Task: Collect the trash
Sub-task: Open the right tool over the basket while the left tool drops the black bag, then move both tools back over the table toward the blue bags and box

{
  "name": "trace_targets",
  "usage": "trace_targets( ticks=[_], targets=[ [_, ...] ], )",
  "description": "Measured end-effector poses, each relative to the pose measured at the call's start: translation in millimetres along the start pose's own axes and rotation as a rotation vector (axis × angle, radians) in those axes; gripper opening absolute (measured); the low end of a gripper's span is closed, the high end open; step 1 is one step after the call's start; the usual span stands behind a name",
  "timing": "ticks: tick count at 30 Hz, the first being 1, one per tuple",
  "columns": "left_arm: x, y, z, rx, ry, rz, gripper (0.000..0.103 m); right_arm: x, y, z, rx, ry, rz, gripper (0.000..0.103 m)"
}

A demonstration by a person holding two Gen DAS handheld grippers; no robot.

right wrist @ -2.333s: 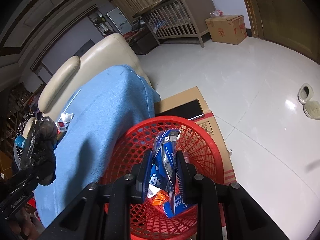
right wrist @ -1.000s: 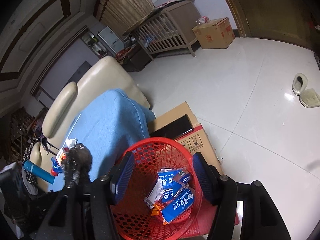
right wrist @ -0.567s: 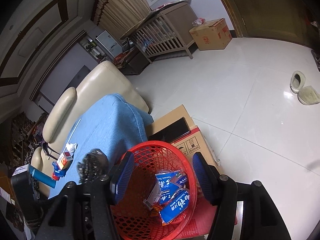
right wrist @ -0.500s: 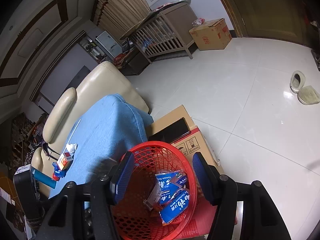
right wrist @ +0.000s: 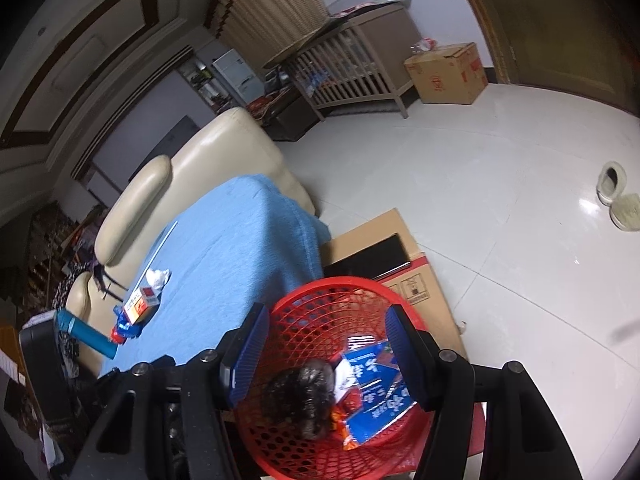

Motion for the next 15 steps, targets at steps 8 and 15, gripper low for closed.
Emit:
trace_targets(
  ticks=[8,15],
  targets=[
    [-68,0,18,0.007,0.140,-0.026,0.075,-49,-30,17,-0.090,0.102,-0.020,0.065],
    [-142,-12,49,-0.023,0.311,-0.056,0.075,-98,-64,40,-0.183,0.204,-0.033,0.065]
  ],
)
Point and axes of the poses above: each gripper's, at about its wrist camera, not at the fingertips, and y roughly against the way its jaws point, x to its right, z to its underside, the point moved 6 cm from there along -y, roughly the way its jaws point, and after that the axes turned 8 degrees about -z, right-handed, at the moved point
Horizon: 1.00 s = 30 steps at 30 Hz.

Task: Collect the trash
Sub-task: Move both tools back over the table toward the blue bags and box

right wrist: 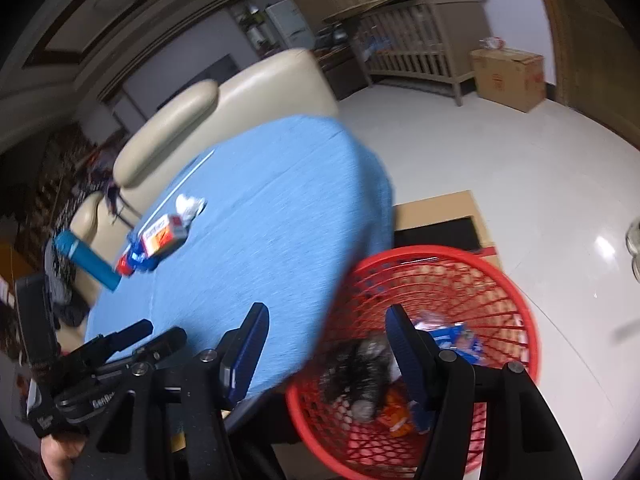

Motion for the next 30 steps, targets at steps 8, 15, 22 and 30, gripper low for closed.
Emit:
trace_targets(
  ticks=[8,15,22,30],
  targets=[
    [-77,0,11,0.021,0.128,-0.064,0.075,-57,-50,13,-0.118,0.115,-0.012,0.065],
    [-139,-4,30,0.035,0.234,-0.130,0.075,-94,-97,27,-0.237,0.095,-0.068,0.065],
    [-187,-8,51,0.031,0.331,-0.161,0.076,-147,-144,20,-0.297,0.120,-0.102,0.065],
    [-215,-8,59,0.028,0.409,-0.132,0.076,-222,-195,-38,-0.246,0.259,-0.099,0.066]
  ],
)
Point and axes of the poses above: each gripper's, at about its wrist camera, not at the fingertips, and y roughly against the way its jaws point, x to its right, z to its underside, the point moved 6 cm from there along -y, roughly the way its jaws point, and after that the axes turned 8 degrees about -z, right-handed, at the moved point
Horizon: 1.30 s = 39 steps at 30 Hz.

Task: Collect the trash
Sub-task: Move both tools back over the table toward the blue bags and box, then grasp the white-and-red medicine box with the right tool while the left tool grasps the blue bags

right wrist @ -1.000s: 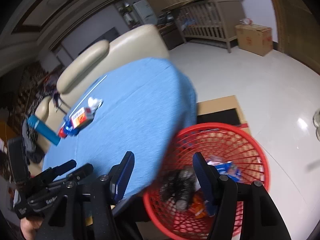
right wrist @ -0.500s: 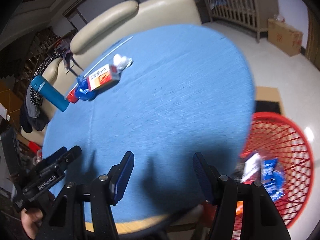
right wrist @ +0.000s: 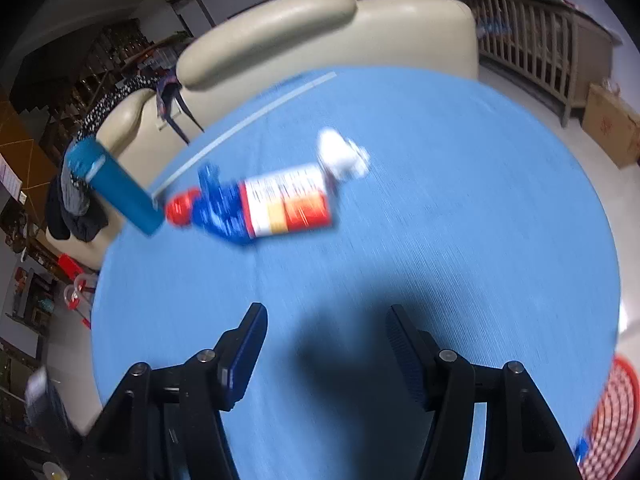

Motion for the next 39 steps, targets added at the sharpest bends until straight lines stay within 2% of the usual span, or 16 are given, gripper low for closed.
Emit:
trace_targets(
  ticks=[2,6,10,13,15,17,18,21,24,26,27,28,30,34,37,39],
  targets=[
    [-3,-1,-2,0.000,0.011,0.006,0.076,-11,-17,-27,0.021,0.005,0.008,0.067],
    [-12,-6,-3,-0.004,0.030,0.018,0.076,-31,-47,-58,0.044,0.035,0.050,0.070],
    [-20,-12,-2,-0.017,0.044,0.022,0.075,-44,-76,-70,0.038,0.092,0.139,0.075],
    [-21,-13,-3,-0.011,0.039,0.020,0.077,-45,-102,-66,-0.007,0.148,0.210,0.080],
    [-23,-14,-3,-0.010,0.038,0.021,0.077,-49,-104,-62,0.013,0.218,0.256,0.080],
    [-23,-14,-2,-0.007,0.040,0.021,0.077,-50,-100,-59,0.026,0.217,0.221,0.070],
    [-23,-14,-2,-0.007,0.041,0.019,0.077,-50,-97,-58,0.024,0.229,0.227,0.057],
    [-21,-13,-1,-0.009,0.037,0.014,0.077,-49,-89,-49,-0.009,0.243,0.192,0.035],
    [-18,-9,3,-0.011,0.035,0.015,0.077,-38,-83,-25,-0.078,0.214,0.139,0.036],
    [-17,-6,4,-0.006,0.027,0.009,0.077,-31,-79,-2,-0.136,0.197,0.084,0.039],
    [-16,-4,5,-0.002,0.025,0.005,0.077,-27,-72,6,-0.138,0.203,0.086,0.040],
    [-15,-3,6,0.000,0.025,0.004,0.077,-24,-67,11,-0.137,0.204,0.090,0.056],
    [-12,-3,6,-0.003,0.024,0.005,0.077,-14,-52,13,-0.106,0.146,0.055,0.073],
    [-3,0,7,0.002,-0.010,0.002,0.077,-5,-36,-14,-0.025,0.032,-0.009,0.075],
    [-3,3,7,0.014,-0.020,-0.007,0.077,-13,-38,-43,0.031,0.059,-0.012,0.075],
    [-7,1,7,0.008,-0.013,-0.014,0.077,-7,-46,-67,0.069,0.025,-0.019,0.075]
  ],
)
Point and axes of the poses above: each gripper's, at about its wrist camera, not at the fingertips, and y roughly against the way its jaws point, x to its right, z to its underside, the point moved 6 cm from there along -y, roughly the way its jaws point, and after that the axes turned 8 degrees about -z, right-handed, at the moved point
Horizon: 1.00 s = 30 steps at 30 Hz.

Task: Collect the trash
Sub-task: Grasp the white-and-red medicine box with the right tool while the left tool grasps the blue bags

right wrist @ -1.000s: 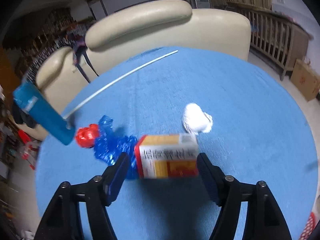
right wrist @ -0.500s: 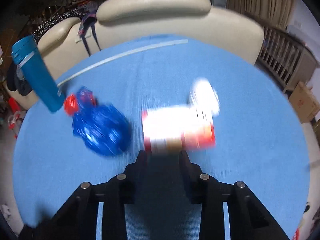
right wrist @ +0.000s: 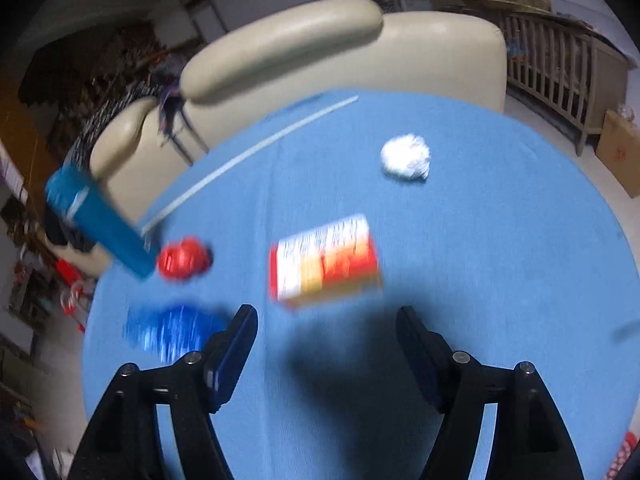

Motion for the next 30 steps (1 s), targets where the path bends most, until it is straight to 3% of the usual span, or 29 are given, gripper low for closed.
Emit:
trace_targets(
  ticks=[4,5,7,8,9,13,19,23,26,28,29,30],
  targets=[
    [-9,-6,-1,-0.014,0.018,-0.018,0.077,26,-29,-31,0.016,-0.148,-0.015,0.075],
    [-11,-8,-2,-0.017,0.021,-0.022,0.077,28,-39,-29,-0.001,-0.179,-0.022,0.075],
    [-14,-12,-2,-0.021,0.026,-0.030,0.077,21,-55,-13,-0.098,-0.224,-0.117,0.076],
    [-15,-13,-3,-0.023,0.030,-0.030,0.077,3,-58,3,-0.166,-0.201,-0.216,0.076],
    [-16,-14,-4,-0.016,0.031,-0.032,0.077,-8,-55,14,-0.190,-0.170,-0.250,0.075],
    [-17,-16,-7,-0.013,0.030,-0.035,0.077,-24,-24,39,-0.162,-0.027,-0.196,0.075],
    [-15,-20,-9,-0.015,0.018,-0.038,0.077,-41,-32,-9,-0.121,0.375,-0.048,0.075],
    [-19,-21,-9,-0.020,0.026,-0.046,0.077,-67,-74,-24,-0.247,0.591,-0.060,0.075],
    [-19,-23,-13,-0.030,0.029,-0.047,0.077,-63,-99,-22,-0.307,0.690,-0.009,0.075],
    [-17,-26,-16,-0.035,0.028,-0.047,0.078,-57,-110,-16,-0.338,0.687,-0.004,0.073],
    [-16,-27,-18,-0.038,0.027,-0.046,0.078,-52,-116,-15,-0.358,0.653,-0.016,0.067],
    [-14,-29,-20,-0.041,0.026,-0.045,0.078,-49,-119,-13,-0.369,0.603,-0.047,0.053]
  ],
)
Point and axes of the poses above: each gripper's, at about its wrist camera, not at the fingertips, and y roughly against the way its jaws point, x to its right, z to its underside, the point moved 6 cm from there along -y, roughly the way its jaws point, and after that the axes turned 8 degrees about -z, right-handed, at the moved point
